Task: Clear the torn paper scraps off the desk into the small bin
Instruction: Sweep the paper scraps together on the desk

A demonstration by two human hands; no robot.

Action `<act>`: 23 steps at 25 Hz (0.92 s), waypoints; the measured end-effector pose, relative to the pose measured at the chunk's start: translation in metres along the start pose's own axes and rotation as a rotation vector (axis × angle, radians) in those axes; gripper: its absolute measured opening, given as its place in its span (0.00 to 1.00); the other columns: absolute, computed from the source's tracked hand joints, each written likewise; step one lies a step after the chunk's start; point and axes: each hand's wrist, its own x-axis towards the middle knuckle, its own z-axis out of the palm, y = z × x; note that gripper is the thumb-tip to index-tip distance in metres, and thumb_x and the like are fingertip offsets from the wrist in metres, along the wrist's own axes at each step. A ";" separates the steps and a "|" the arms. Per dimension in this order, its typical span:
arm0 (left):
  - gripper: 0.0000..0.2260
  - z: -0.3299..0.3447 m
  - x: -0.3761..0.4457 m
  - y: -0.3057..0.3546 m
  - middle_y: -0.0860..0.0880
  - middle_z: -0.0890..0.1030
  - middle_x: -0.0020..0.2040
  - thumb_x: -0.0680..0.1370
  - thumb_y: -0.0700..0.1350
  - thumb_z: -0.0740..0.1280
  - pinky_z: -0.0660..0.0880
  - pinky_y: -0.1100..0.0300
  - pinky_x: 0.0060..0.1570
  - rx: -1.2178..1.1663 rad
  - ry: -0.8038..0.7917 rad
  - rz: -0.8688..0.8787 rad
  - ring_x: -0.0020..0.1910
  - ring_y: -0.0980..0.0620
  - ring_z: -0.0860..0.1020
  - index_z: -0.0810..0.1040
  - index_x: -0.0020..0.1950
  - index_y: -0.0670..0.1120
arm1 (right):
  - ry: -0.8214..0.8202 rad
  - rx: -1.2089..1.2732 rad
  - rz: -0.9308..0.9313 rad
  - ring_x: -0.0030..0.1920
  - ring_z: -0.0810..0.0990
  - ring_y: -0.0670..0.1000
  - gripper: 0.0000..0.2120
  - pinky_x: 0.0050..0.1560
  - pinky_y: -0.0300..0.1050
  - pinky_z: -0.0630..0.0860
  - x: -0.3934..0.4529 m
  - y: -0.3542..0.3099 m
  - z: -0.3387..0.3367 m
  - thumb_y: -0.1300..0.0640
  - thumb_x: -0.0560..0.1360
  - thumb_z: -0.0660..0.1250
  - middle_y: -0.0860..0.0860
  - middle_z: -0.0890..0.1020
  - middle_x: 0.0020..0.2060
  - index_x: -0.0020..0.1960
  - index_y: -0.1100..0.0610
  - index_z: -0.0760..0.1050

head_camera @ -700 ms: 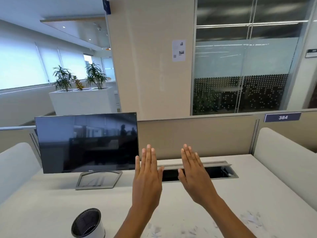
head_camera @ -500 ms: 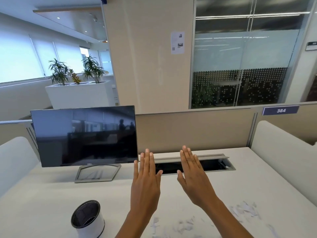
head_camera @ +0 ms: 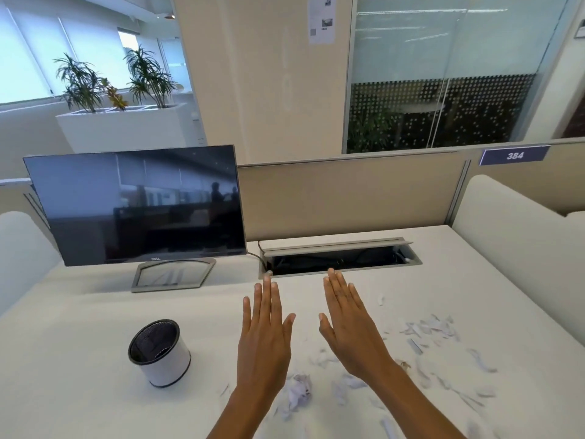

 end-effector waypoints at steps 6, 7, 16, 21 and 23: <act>0.36 0.025 -0.046 -0.003 0.46 0.52 0.75 0.76 0.63 0.29 0.32 0.51 0.69 -0.075 -0.109 -0.012 0.72 0.63 0.32 0.49 0.77 0.46 | -0.102 -0.014 0.002 0.74 0.33 0.49 0.29 0.64 0.37 0.19 -0.049 0.005 0.042 0.39 0.78 0.37 0.47 0.32 0.72 0.74 0.50 0.34; 0.34 0.029 -0.053 -0.005 0.47 0.50 0.75 0.75 0.64 0.28 0.32 0.51 0.69 -0.079 -0.138 -0.019 0.69 0.64 0.26 0.45 0.76 0.49 | -0.110 -0.015 0.004 0.74 0.34 0.50 0.29 0.64 0.38 0.19 -0.055 0.007 0.047 0.42 0.79 0.41 0.47 0.33 0.73 0.74 0.51 0.35; 0.25 0.057 -0.097 -0.011 0.50 0.29 0.73 0.75 0.58 0.30 0.25 0.66 0.65 -0.050 -0.559 -0.006 0.71 0.49 0.27 0.27 0.69 0.51 | -0.316 -0.167 0.072 0.67 0.73 0.56 0.34 0.69 0.50 0.42 -0.106 0.008 0.053 0.48 0.79 0.32 0.55 0.73 0.68 0.67 0.55 0.72; 0.25 0.072 -0.115 -0.016 0.50 0.31 0.75 0.82 0.53 0.43 0.29 0.64 0.68 -0.085 -0.614 0.024 0.71 0.48 0.28 0.27 0.70 0.54 | -0.354 -0.241 0.054 0.71 0.67 0.58 0.34 0.70 0.49 0.36 -0.123 0.011 0.061 0.46 0.78 0.30 0.57 0.66 0.72 0.71 0.53 0.66; 0.25 0.075 -0.118 -0.017 0.50 0.33 0.76 0.82 0.53 0.44 0.33 0.60 0.71 -0.103 -0.612 0.011 0.71 0.50 0.29 0.28 0.70 0.55 | -0.389 -0.252 0.069 0.65 0.75 0.54 0.35 0.69 0.47 0.43 -0.122 0.007 0.060 0.48 0.79 0.31 0.54 0.75 0.66 0.66 0.52 0.74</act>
